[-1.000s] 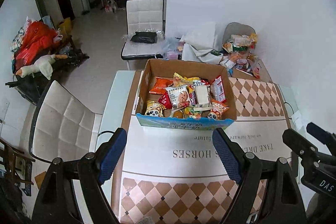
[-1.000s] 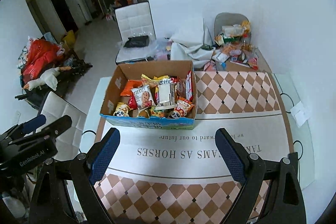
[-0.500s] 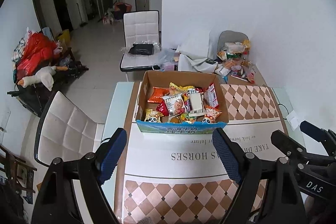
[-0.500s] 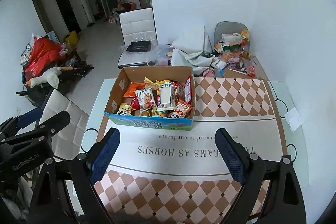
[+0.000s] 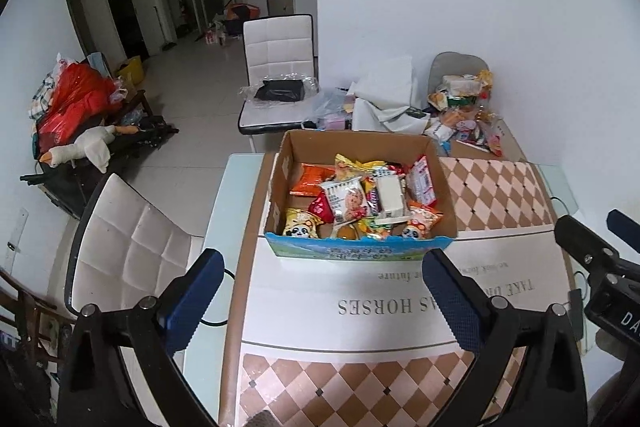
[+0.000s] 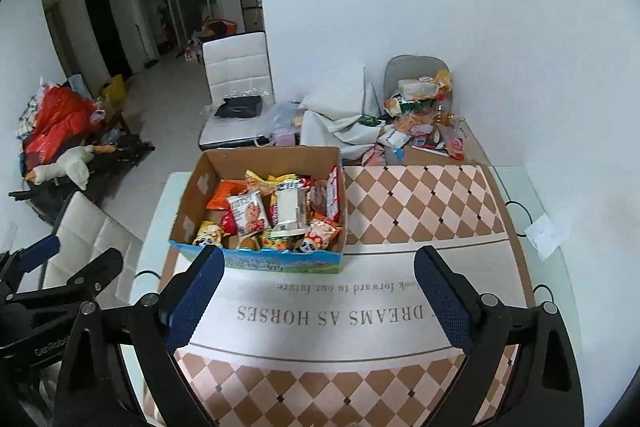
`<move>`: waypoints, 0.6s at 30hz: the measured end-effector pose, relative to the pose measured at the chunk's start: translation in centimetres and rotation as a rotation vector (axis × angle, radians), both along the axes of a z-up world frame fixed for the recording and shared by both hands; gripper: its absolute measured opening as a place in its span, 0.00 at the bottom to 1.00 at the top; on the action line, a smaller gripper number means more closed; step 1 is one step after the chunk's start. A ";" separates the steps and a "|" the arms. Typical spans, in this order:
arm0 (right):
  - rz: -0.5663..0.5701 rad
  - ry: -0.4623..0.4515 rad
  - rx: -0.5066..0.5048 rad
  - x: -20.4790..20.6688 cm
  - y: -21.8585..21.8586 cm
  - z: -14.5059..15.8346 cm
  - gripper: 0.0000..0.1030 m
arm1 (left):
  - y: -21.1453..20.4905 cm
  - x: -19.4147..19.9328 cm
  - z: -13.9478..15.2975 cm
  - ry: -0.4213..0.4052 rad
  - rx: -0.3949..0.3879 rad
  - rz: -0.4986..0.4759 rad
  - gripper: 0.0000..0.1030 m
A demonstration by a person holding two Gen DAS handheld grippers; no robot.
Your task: Organize snacks
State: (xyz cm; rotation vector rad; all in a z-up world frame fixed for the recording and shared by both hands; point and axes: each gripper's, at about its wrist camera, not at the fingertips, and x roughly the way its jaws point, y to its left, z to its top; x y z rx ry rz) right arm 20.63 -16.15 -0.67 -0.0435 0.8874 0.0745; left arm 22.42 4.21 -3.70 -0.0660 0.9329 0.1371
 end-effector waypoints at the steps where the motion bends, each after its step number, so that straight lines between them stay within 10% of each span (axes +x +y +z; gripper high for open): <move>1: -0.001 0.001 0.000 0.3 0.1 -0.2 0.95 | 0.1 0.3 -0.1 0.001 0.005 0.003 0.99; 18: -0.016 0.022 0.012 2.4 0.8 -2.1 0.95 | 0.7 2.2 -0.1 -0.018 0.029 0.018 0.99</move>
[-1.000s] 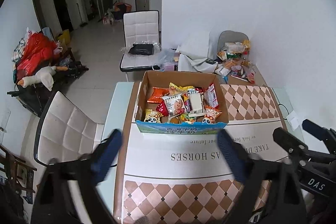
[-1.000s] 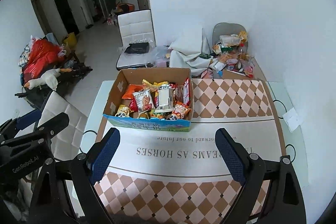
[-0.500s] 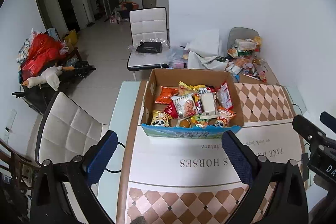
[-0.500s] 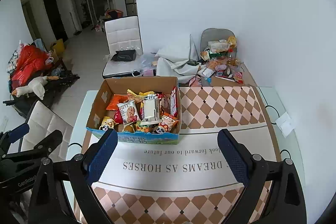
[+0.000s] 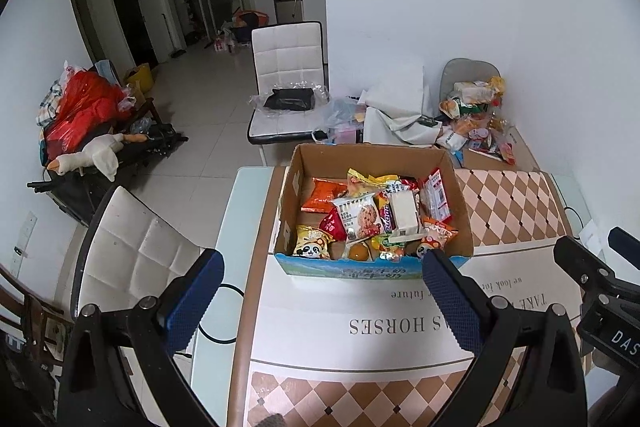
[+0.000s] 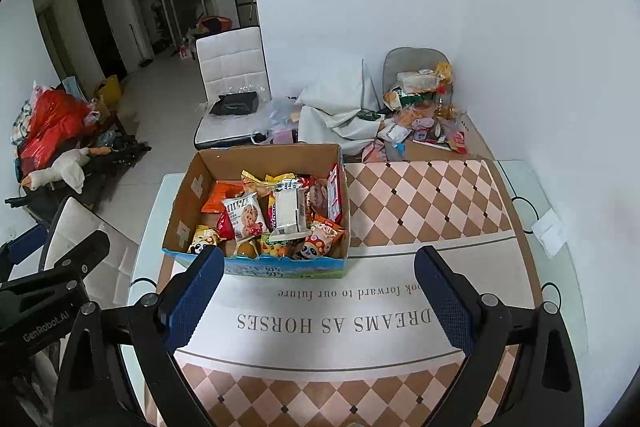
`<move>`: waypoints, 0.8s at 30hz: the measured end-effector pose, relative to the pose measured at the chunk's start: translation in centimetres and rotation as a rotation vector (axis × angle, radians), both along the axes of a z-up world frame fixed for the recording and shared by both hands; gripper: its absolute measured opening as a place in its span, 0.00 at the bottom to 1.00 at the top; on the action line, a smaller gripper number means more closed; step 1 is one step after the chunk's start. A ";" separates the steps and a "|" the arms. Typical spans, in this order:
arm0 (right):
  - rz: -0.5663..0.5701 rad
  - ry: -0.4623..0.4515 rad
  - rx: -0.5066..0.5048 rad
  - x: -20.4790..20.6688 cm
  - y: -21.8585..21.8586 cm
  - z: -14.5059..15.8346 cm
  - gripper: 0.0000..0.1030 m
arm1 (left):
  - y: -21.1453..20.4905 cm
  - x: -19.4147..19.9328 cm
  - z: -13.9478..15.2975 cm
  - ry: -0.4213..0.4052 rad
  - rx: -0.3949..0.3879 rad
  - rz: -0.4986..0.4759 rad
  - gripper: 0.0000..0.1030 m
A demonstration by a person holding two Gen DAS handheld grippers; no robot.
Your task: Organize snacks
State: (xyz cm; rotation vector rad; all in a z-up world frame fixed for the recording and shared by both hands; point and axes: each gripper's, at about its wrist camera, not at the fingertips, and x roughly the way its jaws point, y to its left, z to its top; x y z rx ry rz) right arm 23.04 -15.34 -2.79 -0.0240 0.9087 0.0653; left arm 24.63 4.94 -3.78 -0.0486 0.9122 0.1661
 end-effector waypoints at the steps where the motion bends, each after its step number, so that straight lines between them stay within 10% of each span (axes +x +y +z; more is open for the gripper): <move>1: -0.001 0.000 -0.001 0.0 0.0 0.0 0.95 | -0.1 0.1 0.0 0.001 -0.002 -0.004 0.99; 24: -0.015 0.000 -0.001 0.1 -0.4 0.2 0.95 | -1.0 0.3 0.1 -0.013 0.017 -0.017 0.99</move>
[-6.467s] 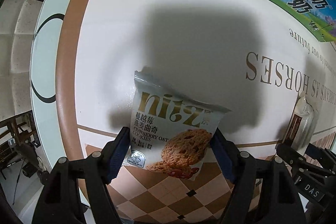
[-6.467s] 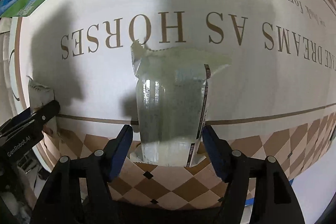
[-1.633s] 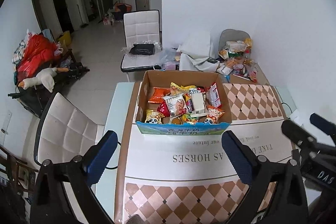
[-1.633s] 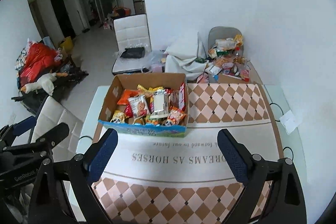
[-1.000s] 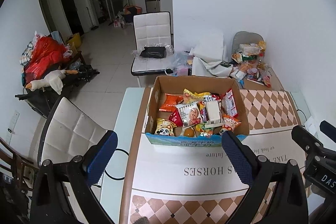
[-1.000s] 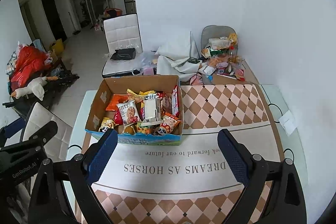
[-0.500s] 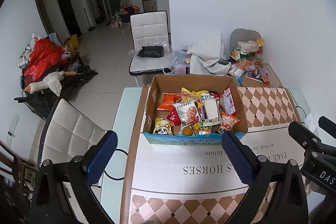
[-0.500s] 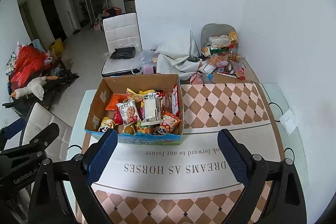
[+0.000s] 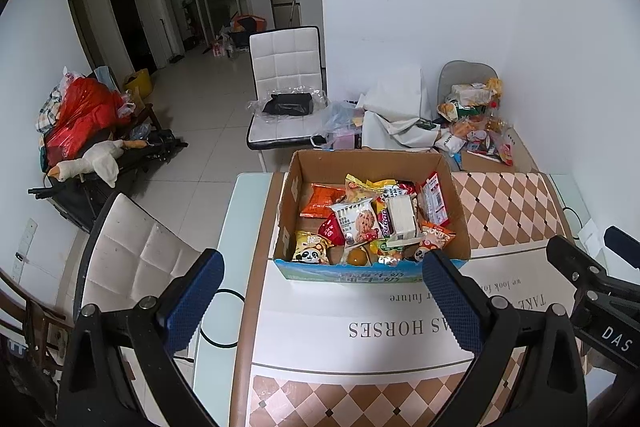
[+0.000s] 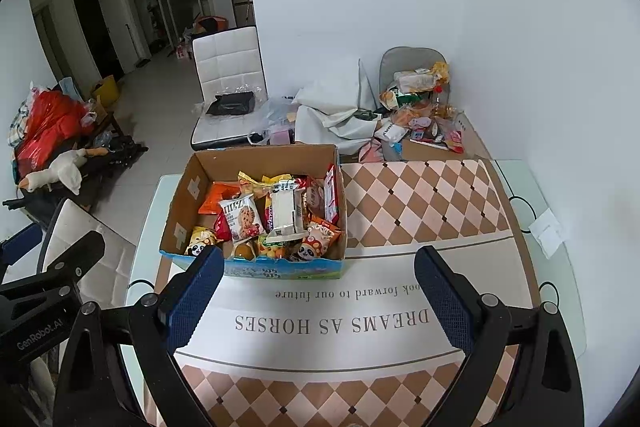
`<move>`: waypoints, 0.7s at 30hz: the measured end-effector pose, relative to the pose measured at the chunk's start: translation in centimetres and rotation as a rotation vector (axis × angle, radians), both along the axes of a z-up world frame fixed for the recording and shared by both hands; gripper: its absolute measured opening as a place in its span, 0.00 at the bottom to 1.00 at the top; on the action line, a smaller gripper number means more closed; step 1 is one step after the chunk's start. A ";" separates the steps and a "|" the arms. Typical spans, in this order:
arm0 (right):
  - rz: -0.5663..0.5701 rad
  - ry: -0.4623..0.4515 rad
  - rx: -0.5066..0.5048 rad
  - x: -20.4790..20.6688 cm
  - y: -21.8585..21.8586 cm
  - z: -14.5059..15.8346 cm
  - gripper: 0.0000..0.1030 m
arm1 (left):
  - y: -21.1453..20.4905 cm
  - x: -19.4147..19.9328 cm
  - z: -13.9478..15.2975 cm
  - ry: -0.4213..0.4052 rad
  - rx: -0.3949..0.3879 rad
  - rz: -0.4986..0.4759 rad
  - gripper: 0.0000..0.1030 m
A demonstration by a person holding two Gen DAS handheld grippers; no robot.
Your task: Organize snacks
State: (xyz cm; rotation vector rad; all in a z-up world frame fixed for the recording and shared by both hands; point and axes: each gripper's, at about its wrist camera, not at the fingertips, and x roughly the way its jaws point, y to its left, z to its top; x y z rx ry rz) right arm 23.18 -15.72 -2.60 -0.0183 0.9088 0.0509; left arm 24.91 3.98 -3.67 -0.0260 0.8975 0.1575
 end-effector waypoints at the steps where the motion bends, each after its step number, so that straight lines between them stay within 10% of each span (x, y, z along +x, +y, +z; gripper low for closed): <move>1: 0.002 -0.001 -0.001 0.0 0.0 0.0 0.95 | 0.0 0.0 0.0 0.001 -0.001 0.001 0.99; 21: 0.003 -0.002 -0.001 0.0 -0.1 0.2 0.95 | -0.1 0.1 0.3 0.001 -0.004 0.002 0.99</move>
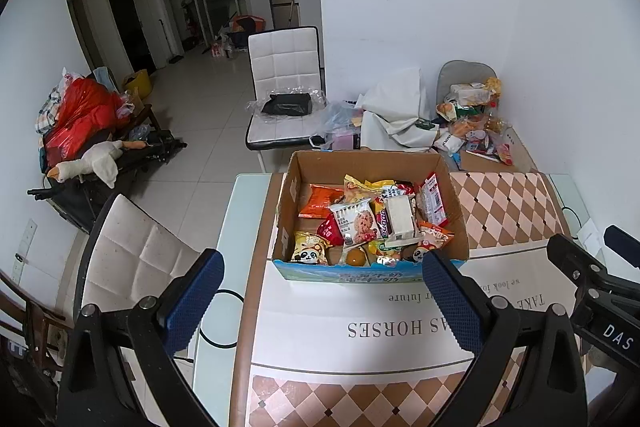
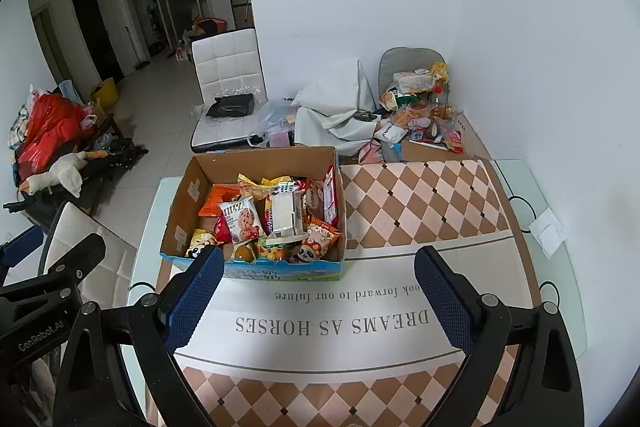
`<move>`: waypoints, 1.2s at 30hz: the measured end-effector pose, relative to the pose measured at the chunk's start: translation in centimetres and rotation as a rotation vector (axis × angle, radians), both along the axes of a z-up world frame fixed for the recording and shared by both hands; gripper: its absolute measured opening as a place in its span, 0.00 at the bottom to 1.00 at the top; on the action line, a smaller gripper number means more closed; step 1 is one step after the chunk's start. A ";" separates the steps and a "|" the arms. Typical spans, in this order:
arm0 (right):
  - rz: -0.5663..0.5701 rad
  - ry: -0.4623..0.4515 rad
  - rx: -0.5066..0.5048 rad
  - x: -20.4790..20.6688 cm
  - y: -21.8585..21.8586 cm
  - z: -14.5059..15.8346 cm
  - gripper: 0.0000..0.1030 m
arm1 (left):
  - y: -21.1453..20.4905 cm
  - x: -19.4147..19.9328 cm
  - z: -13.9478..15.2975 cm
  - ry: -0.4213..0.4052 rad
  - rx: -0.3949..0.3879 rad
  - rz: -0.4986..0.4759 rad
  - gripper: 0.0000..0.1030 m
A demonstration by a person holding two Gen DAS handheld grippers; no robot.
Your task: Organize snacks
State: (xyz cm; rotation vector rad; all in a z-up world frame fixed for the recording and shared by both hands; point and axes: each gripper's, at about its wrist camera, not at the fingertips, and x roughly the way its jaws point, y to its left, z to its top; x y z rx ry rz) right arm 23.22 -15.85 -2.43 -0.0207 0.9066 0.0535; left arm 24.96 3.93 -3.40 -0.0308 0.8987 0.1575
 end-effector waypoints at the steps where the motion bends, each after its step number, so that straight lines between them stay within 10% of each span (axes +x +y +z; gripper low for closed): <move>1: 0.000 0.000 -0.001 0.0 0.0 0.0 0.95 | 0.0 0.0 0.1 0.000 -0.001 0.000 0.99; 36: -0.007 0.007 -0.001 -0.1 0.0 0.2 0.95 | -0.1 -0.3 0.1 0.005 -0.005 0.003 0.99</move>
